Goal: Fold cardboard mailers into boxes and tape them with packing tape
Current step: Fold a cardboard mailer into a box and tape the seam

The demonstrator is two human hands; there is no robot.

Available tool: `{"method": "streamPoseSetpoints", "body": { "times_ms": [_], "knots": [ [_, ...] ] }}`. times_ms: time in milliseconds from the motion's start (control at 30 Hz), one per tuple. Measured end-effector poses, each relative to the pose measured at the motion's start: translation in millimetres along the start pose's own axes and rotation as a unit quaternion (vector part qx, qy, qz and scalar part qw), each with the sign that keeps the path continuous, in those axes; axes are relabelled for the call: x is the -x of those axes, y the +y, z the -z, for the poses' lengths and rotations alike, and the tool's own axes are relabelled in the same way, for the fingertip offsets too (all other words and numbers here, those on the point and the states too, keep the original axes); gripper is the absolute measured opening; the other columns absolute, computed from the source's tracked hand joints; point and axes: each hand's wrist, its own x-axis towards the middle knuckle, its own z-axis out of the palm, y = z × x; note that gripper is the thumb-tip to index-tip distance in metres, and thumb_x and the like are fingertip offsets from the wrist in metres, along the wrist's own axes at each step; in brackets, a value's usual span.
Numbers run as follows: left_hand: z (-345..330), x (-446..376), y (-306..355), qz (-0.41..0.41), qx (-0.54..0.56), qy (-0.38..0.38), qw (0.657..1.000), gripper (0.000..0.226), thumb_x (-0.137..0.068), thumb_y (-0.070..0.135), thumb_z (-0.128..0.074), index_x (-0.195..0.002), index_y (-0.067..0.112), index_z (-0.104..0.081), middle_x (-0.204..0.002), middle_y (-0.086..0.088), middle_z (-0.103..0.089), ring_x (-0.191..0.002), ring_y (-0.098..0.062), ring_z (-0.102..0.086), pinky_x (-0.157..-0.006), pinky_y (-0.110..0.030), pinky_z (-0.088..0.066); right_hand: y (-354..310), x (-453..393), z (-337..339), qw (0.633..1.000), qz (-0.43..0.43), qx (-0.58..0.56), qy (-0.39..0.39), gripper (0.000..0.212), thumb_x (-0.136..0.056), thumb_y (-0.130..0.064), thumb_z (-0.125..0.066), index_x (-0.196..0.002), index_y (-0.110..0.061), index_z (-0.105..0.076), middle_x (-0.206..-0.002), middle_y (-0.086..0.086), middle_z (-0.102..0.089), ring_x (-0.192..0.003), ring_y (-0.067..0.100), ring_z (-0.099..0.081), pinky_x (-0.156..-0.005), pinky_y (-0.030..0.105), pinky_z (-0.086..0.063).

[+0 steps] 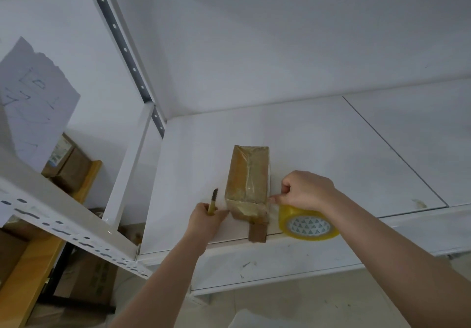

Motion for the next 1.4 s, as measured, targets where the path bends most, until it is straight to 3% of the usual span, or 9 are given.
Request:
{"method": "streamPoseSetpoints", "body": {
  "times_ms": [133, 300, 433, 567, 700, 800, 933, 1233, 1400],
  "knots": [
    [36.9, 6.0, 42.7, -0.133, 0.021, 0.050, 0.990, 0.034, -0.088, 0.049, -0.063, -0.087, 0.017, -0.050, -0.077, -0.002, -0.053, -0.067, -0.016, -0.048, -0.062, -0.031, -0.044, 0.2, 2.8, -0.7, 1.000, -0.012, -0.008, 0.003, 0.044, -0.077, -0.073, -0.057, -0.075, -0.029, -0.060, -0.078, -0.013, -0.060, -0.073, 0.006, -0.055, -0.058, 0.027, -0.035],
    [28.7, 35.7, 119.6, -0.280, -0.030, -0.230, 0.932, 0.050, -0.100, 0.050, -0.036, -0.078, 0.010, -0.057, -0.062, 0.005, -0.052, -0.050, -0.008, -0.042, -0.046, -0.018, -0.037, 1.3, 6.9, 1.9, 1.000, -0.017, -0.014, -0.005, 0.049, -0.077, -0.074, -0.056, -0.086, -0.027, -0.066, -0.084, -0.010, -0.063, -0.080, 0.009, -0.058, -0.061, 0.027, -0.037],
    [-12.1, 39.5, 132.9, -0.240, -0.171, -0.344, 0.892, 0.053, -0.101, 0.050, -0.034, -0.072, 0.013, -0.058, -0.059, 0.001, -0.056, -0.047, -0.011, -0.050, -0.048, -0.021, -0.043, 6.0, 11.0, 4.2, 0.998, -0.023, -0.037, -0.044, 0.056, -0.083, -0.071, -0.051, -0.094, -0.019, -0.069, -0.093, -0.003, -0.066, -0.086, 0.013, -0.061, -0.068, 0.030, -0.045],
    [-25.4, 27.7, 123.6, -0.215, -0.194, -0.313, 0.904, 0.052, -0.100, 0.050, -0.036, -0.071, 0.012, -0.056, -0.056, 0.001, -0.054, -0.043, -0.011, -0.047, -0.043, -0.020, -0.041, 17.3, 21.8, 10.5, 0.990, -0.018, -0.116, -0.074, 0.065, -0.087, -0.067, -0.049, -0.103, -0.008, -0.070, -0.100, 0.010, -0.066, -0.092, 0.021, -0.064, -0.075, 0.030, -0.047],
    [-26.7, 23.2, 118.9, -0.225, -0.181, -0.305, 0.907, 0.051, -0.101, 0.049, -0.036, -0.072, 0.012, -0.055, -0.054, 0.001, -0.054, -0.040, -0.011, -0.047, -0.041, -0.020, -0.040, 37.9, 39.7, 27.4, 0.954, -0.025, -0.282, -0.100, 0.020, -0.090, -0.043, -0.062, -0.105, -0.033, -0.070, -0.114, -0.003, -0.061, -0.103, 0.017, -0.058, -0.088, 0.034, -0.049],
    [-24.3, 24.7, 116.5, -0.228, -0.185, -0.304, 0.906, 0.048, -0.102, 0.046, -0.035, -0.076, 0.010, -0.053, -0.054, -0.001, -0.053, -0.040, -0.011, -0.046, -0.042, -0.021, -0.041, 37.0, 39.8, 22.8, 0.984, -0.019, -0.162, -0.072, 0.021, -0.092, -0.042, -0.060, -0.110, -0.033, -0.065, -0.117, -0.006, -0.056, -0.106, 0.015, -0.055, -0.078, 0.026, -0.044],
    [-18.5, 29.6, 118.2, -0.223, -0.199, -0.314, 0.901, 0.046, -0.102, 0.046, -0.034, -0.078, 0.009, -0.051, -0.057, 0.000, -0.052, -0.043, -0.010, -0.047, -0.046, -0.019, -0.043, 32.4, 39.5, 19.4, 0.994, -0.030, -0.072, -0.073, 0.026, -0.093, -0.047, -0.057, -0.113, -0.033, -0.065, -0.124, -0.009, -0.054, -0.115, 0.014, -0.051, -0.096, 0.033, -0.042],
    [-32.2, 53.8, 141.4, -0.290, -0.541, -0.299, 0.731, 0.050, -0.104, 0.043, -0.030, -0.068, 0.018, -0.054, -0.070, 0.003, -0.051, -0.067, -0.012, -0.047, -0.064, -0.025, -0.035, 32.4, 55.6, 18.2, 0.989, -0.037, -0.141, -0.027, 0.023, -0.093, -0.045, -0.058, -0.096, -0.033, -0.077, -0.107, -0.011, -0.071, -0.094, 0.007, -0.061, -0.087, 0.031, -0.048],
    [-54.6, 55.9, 141.1, -0.281, -0.621, -0.225, 0.696, 0.051, -0.104, 0.042, -0.028, -0.072, 0.012, -0.054, -0.078, -0.004, -0.056, -0.077, -0.019, -0.055, -0.072, -0.032, -0.041, 28.5, 63.8, 20.1, 0.984, -0.047, -0.173, -0.002, 0.027, -0.090, -0.041, -0.059, -0.093, -0.020, -0.077, -0.104, -0.001, -0.073, -0.094, 0.015, -0.066, -0.092, 0.039, -0.050]
  ]
}}
